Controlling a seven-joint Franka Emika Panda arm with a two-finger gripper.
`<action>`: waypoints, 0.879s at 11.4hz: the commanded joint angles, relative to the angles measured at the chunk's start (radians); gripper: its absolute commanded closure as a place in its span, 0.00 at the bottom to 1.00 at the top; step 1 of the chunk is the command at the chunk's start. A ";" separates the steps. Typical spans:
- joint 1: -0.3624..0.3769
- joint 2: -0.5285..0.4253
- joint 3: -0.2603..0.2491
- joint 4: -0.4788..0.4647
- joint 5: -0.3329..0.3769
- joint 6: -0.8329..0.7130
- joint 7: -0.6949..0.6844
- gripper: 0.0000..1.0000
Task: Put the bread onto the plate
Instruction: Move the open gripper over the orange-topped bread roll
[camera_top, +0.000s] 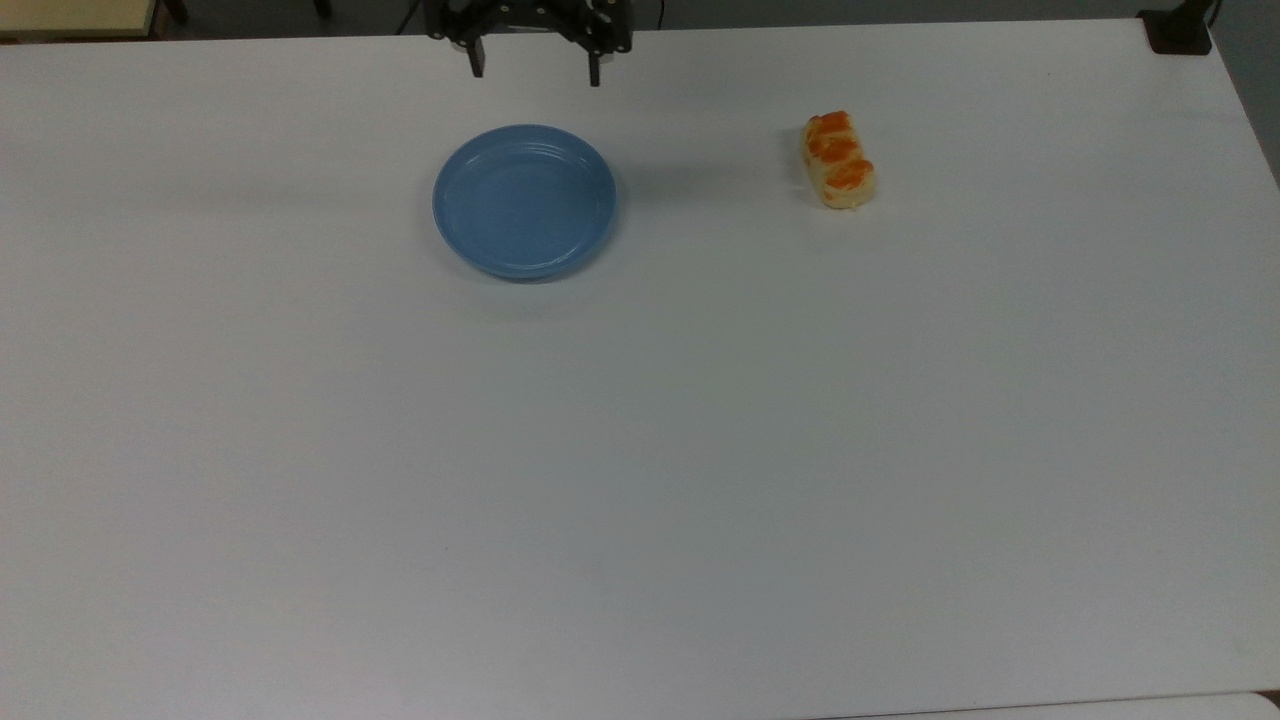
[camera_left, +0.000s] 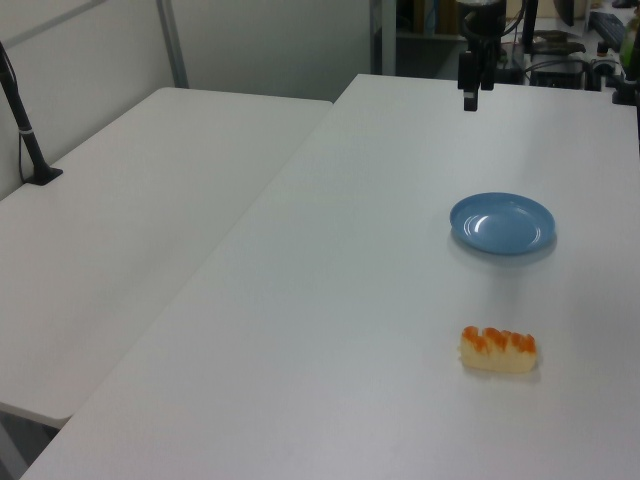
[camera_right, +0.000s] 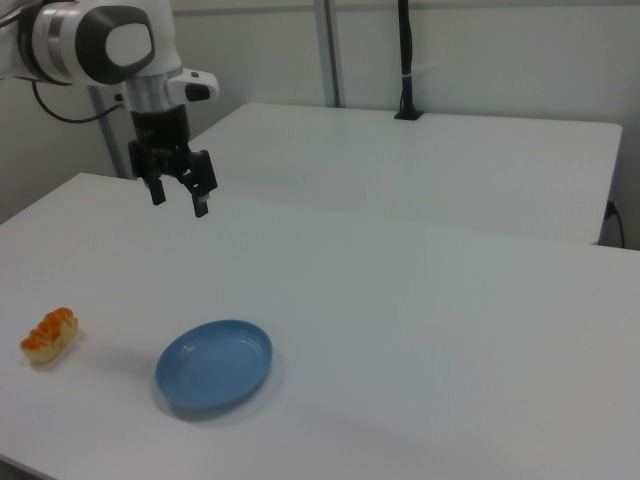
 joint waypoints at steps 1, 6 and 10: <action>0.039 0.012 -0.014 -0.003 0.023 -0.001 -0.005 0.00; 0.131 0.002 0.055 -0.070 0.073 0.000 0.006 0.00; 0.171 -0.001 0.302 -0.278 0.083 0.270 0.251 0.00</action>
